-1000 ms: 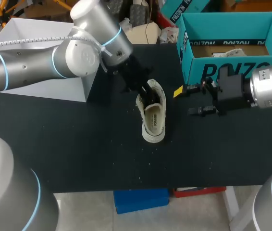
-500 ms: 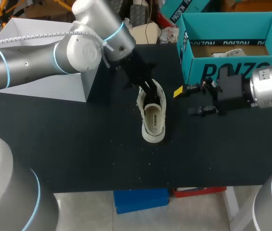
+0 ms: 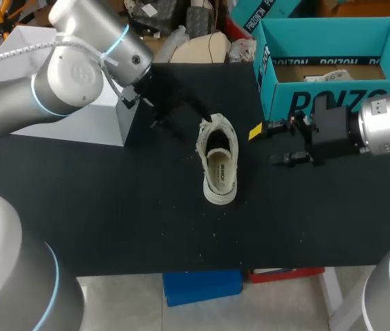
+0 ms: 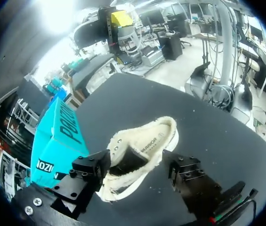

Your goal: Take the shoe out of the shoebox, open the shoe tongue, remove and reinsert the insole, then place the shoe into the shoebox

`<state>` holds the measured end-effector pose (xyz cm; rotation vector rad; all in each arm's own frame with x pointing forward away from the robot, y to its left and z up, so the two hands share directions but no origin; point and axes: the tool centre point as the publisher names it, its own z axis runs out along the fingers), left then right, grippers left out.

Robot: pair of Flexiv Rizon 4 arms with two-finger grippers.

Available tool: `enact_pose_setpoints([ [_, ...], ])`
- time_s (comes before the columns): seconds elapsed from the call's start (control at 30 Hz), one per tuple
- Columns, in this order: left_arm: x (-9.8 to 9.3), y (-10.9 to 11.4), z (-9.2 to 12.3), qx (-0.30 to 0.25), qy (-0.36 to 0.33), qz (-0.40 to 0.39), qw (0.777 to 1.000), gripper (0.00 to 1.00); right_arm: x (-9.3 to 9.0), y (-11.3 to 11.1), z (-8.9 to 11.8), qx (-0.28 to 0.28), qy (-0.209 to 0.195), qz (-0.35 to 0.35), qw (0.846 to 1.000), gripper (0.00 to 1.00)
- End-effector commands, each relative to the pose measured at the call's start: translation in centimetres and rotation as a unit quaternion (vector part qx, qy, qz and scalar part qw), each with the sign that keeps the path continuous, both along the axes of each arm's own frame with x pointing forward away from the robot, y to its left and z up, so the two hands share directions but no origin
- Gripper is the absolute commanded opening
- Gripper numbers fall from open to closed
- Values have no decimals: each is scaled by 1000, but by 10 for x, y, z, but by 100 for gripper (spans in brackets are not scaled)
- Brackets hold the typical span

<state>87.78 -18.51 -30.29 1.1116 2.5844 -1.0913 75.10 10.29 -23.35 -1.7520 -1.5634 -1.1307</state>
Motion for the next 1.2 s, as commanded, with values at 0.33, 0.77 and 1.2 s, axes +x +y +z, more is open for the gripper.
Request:
enact_pose_setpoints([
  [0.33,-48,94,30,-4,102,62,993,100,0,1,0,-1,1,0,1000,100],
  [0.77,-62,142,50,-7,87,141,986,100,0,1,0,-1,1,0,1000,100],
  [1.2,-61,145,50,-8,80,146,986,100,0,1,0,-1,1,0,1000,100],
])
